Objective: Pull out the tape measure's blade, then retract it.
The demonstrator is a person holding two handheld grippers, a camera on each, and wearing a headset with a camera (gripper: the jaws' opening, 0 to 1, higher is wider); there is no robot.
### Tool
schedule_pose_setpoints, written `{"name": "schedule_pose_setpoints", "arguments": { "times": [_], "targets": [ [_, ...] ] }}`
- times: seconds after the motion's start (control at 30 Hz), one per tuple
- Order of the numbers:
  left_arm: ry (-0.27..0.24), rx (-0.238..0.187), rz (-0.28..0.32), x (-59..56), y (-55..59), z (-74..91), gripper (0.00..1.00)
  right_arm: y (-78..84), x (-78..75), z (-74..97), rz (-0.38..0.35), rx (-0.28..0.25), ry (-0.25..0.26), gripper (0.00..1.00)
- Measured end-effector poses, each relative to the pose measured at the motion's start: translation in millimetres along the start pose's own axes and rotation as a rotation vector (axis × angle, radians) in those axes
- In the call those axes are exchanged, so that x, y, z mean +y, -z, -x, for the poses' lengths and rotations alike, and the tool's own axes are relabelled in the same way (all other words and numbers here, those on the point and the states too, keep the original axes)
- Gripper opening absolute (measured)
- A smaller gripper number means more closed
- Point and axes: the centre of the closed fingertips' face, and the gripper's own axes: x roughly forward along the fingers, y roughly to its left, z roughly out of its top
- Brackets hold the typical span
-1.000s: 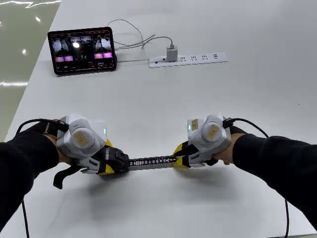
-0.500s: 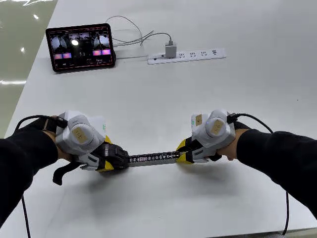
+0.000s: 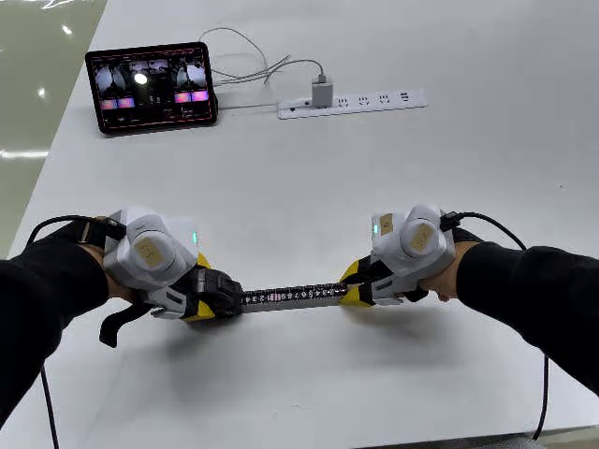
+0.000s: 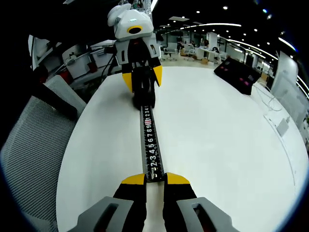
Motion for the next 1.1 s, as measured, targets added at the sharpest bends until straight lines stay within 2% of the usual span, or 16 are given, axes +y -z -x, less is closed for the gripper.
{"name": "schedule_pose_setpoints", "arguments": {
  "times": [1.1],
  "targets": [
    [0.002,0.005,-0.001,1.8,0.8,-0.1,0.30,12.5,0.3,11.3,-0.013,0.007,0.004,0.08]
  ]
}}
